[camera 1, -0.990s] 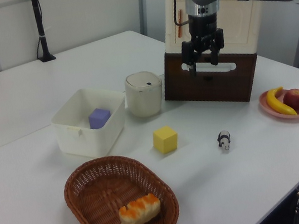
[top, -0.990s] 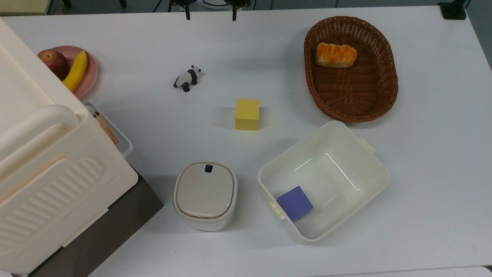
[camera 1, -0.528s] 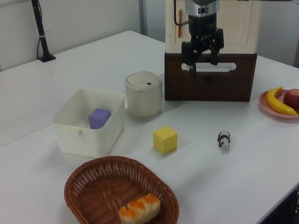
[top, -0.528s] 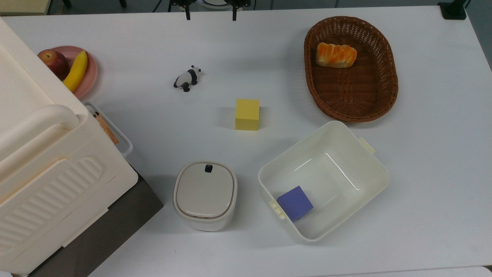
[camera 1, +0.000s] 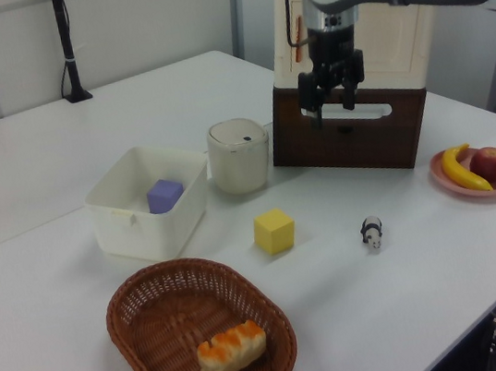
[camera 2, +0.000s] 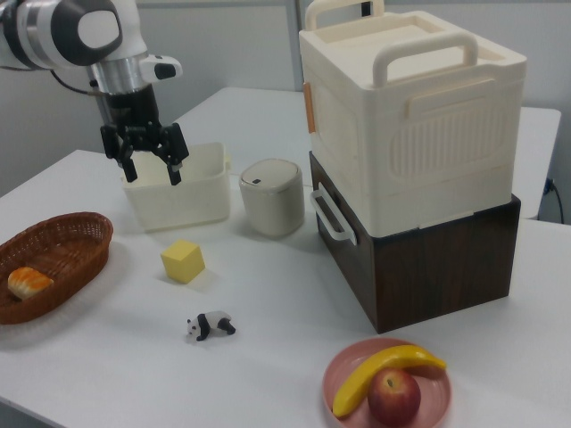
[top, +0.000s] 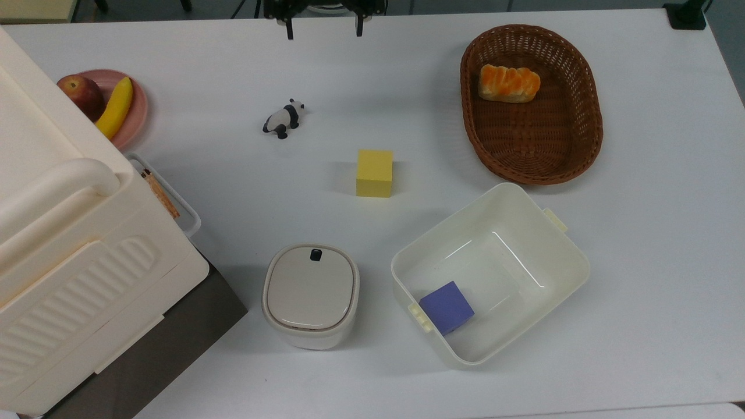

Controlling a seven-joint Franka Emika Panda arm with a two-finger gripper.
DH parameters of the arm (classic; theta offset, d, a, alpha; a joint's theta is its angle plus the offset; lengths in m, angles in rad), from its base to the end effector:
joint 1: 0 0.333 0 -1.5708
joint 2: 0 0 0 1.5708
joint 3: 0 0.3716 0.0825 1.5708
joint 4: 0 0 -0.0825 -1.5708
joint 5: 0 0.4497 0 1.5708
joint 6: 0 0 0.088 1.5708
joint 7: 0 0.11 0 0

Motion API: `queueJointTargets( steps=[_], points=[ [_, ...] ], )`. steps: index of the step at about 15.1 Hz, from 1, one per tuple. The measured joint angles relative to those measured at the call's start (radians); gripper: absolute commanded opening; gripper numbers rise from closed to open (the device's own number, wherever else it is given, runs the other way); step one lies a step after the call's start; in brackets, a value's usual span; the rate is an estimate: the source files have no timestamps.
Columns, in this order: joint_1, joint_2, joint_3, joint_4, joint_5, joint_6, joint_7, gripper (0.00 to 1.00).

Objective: Slide the drawer open
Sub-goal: 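Move the gripper down toward the drawer handle of the wooden unit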

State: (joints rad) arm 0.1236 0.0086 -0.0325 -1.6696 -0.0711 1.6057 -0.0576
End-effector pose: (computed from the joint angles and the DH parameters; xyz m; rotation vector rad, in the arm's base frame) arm 0.6196 0.0491 0.6219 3.0582 0.2356 -0.1094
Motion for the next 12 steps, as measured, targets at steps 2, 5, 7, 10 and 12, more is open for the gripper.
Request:
queueJointTargets(
  steps=[2,5,7,10,12],
  points=[
    [0.000,0.029,0.017,-0.003,-0.037,0.016,-0.111,1.00],
    [-0.004,0.069,0.028,-0.008,-0.063,0.089,-0.257,1.00],
    [-0.020,0.093,0.029,-0.011,-0.088,0.172,-0.337,1.00],
    [-0.060,0.138,0.029,-0.013,-0.146,0.298,-0.418,1.00],
    [-0.093,0.169,0.029,-0.013,-0.162,0.392,-0.454,1.00]
  ],
)
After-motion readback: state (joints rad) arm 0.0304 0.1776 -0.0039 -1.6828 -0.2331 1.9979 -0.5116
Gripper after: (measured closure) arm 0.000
